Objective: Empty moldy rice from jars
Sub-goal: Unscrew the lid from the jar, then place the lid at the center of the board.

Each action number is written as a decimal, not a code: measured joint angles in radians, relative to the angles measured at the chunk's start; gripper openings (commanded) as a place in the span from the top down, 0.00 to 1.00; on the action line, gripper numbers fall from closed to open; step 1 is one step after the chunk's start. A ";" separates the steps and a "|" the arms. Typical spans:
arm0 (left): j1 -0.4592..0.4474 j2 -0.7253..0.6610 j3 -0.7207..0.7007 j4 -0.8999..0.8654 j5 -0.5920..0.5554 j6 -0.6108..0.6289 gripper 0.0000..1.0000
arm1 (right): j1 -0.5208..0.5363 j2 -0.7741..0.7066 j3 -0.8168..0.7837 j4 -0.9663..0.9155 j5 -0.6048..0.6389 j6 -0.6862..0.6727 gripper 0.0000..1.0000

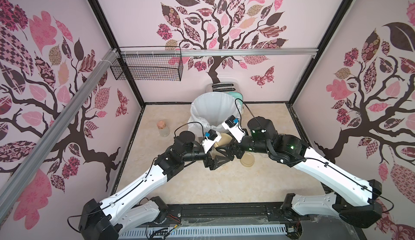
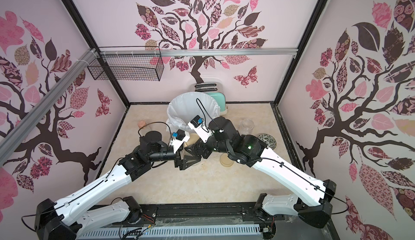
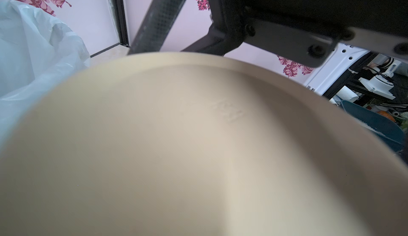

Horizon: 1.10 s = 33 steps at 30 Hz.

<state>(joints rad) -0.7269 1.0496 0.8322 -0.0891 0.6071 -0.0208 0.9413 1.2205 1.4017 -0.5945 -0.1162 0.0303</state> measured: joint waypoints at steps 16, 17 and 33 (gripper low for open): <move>0.003 -0.026 -0.016 0.015 0.018 -0.003 0.33 | -0.127 -0.060 -0.018 0.019 -0.194 -0.076 0.30; 0.003 -0.029 -0.018 0.011 0.019 -0.003 0.34 | -0.141 -0.069 -0.018 0.020 -0.203 -0.076 0.30; 0.002 -0.084 -0.026 -0.076 0.000 0.018 0.33 | -0.165 -0.176 -0.200 0.077 -0.061 -0.031 0.27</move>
<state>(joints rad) -0.7246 0.9661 0.8062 -0.1650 0.6071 -0.0032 0.7765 1.0443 1.2018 -0.5179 -0.1768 -0.0002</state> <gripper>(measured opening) 0.874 0.856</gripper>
